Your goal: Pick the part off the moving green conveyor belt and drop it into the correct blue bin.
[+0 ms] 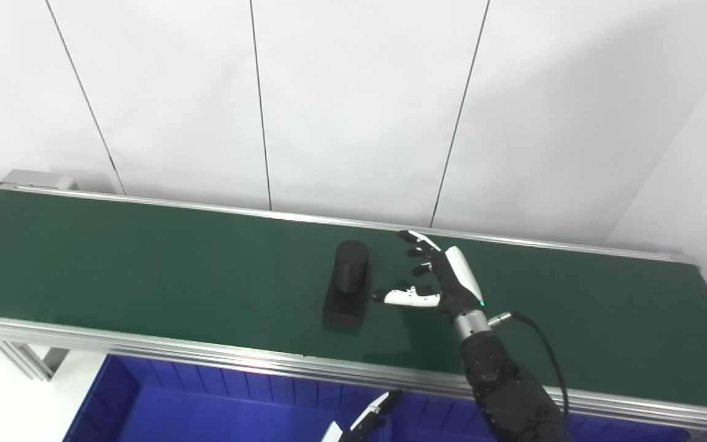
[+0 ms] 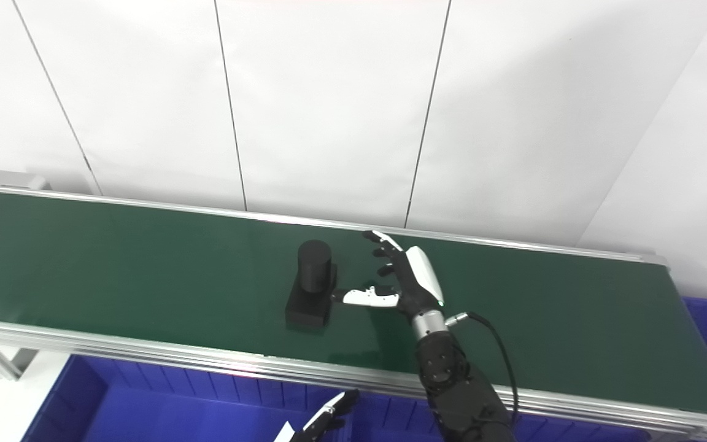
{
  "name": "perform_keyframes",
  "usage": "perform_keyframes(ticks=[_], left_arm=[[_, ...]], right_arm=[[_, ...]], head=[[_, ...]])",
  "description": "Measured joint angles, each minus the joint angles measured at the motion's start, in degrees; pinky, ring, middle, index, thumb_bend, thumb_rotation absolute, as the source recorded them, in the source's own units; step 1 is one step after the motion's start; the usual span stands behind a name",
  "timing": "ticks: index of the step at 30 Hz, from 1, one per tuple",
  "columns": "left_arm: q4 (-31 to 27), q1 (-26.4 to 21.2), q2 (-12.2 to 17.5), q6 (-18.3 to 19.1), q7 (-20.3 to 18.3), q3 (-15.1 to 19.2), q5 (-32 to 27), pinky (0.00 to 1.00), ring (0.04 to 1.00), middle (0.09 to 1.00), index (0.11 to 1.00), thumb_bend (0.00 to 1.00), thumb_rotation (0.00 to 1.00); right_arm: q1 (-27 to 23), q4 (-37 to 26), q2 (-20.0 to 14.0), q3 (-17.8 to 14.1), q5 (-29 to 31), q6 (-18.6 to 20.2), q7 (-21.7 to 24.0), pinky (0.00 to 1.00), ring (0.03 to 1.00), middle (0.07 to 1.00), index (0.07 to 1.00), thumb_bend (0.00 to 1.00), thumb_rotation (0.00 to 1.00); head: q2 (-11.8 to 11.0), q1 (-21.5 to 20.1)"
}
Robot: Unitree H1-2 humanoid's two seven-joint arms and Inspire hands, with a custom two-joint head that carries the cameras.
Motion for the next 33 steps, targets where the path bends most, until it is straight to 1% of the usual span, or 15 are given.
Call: perform_keyframes(ticks=[5,12,17,22,24,25,26,27,28,29,30,31,32,33], left_arm=[[-0.03,0.17,0.0,0.0,0.29,0.04,0.1,0.88,0.913,0.923,0.912,0.88,0.86],[-0.28,0.41,-0.04,0.0,0.24,0.03,0.07,0.88,0.912,0.92,0.907,0.89,0.86],[-0.99,0.63,0.0,0.0,0.24,0.11,0.06,0.88,0.911,0.919,0.905,0.9,0.85],[-1.86,0.83,0.04,0.0,0.16,0.1,0.05,0.88,0.913,0.922,0.909,0.89,0.85],[-1.86,0.85,0.11,0.0,0.18,0.09,0.05,0.88,0.911,0.921,0.909,0.88,0.85],[-1.86,0.86,0.14,0.0,0.18,0.09,0.05,0.87,0.912,0.921,0.909,0.89,0.84],[-1.86,0.87,0.15,0.0,0.18,0.1,0.05,0.87,0.912,0.921,0.909,0.89,0.84],[-1.87,0.87,0.16,0.0,0.17,0.1,0.05,0.87,0.91,0.92,0.908,0.88,0.84],[-1.87,0.87,0.18,0.0,0.16,0.09,0.05,0.87,0.909,0.92,0.908,0.88,0.84],[-1.88,0.88,0.21,0.0,0.17,0.08,0.05,0.87,0.907,0.92,0.909,0.88,0.84],[-1.89,0.89,0.28,0.0,0.18,0.06,0.06,0.87,0.907,0.919,0.91,0.88,0.85],[-1.9,0.89,0.37,0.0,0.23,0.01,0.1,0.87,0.906,0.919,0.91,0.88,0.85],[-1.92,0.9,0.49,0.0,0.29,-0.01,0.23,0.87,0.905,0.917,0.909,0.88,0.85],[-1.92,0.91,0.61,0.0,0.32,-0.04,0.24,0.87,0.902,0.915,0.908,0.88,0.85]], right_arm=[[-1.68,2.01,0.24,0.17,0.07,-0.02,0.03,0.69,0.774,0.814,0.811,1.0,0.39],[-3.17,3.93,0.68,0.25,0.55,-0.26,0.13,0.73,0.804,0.819,0.809,1.0,0.39],[-3.4,6.74,0.92,0.69,0.51,-0.6,0.11,0.72,0.805,0.82,0.812,1.0,0.39],[-3.59,6.88,0.96,0.68,0.54,-0.59,0.06,0.71,0.801,0.819,0.807,1.0,0.4],[-3.64,6.85,0.99,0.57,0.73,-0.59,0.06,0.71,0.789,0.808,0.8,1.0,0.38],[-3.64,6.84,1.02,0.49,0.86,-0.59,0.06,0.65,0.732,0.765,0.785,1.0,0.37],[-3.64,6.82,1.06,0.49,1.0,-0.59,0.06,0.63,0.713,0.75,0.78,1.0,0.37],[-3.64,6.82,1.08,0.47,1.13,-0.59,0.14,0.55,0.635,0.689,0.756,0.96,0.36],[-3.64,6.82,1.09,0.46,1.23,-0.59,0.23,0.5,0.59,0.655,0.741,0.92,0.34],[-3.64,6.83,1.1,0.35,1.43,-0.58,0.36,0.44,0.53,0.61,0.72,0.86,0.3],[-3.64,6.83,1.09,0.32,1.62,-0.58,0.48,0.4,0.483,0.565,0.676,0.78,0.23],[-3.64,6.84,1.09,0.31,1.76,-0.58,0.51,0.39,0.476,0.558,0.668,0.76,0.22],[-3.63,6.88,1.1,0.34,1.76,-0.58,0.51,0.34,0.419,0.507,0.582,0.64,0.18],[-3.63,6.91,1.11,0.4,1.75,-0.58,0.5,0.3,0.367,0.458,0.536,0.58,0.16]], head=[[0.17,0.35],[0.18,0.7],[0.18,0.79],[0.26,0.7],[0.35,0.7],[0.35,0.7],[0.44,0.7],[0.53,0.7],[0.53,0.7],[0.53,0.62],[0.53,0.62],[0.53,0.62],[0.61,0.53],[0.62,0.44]])
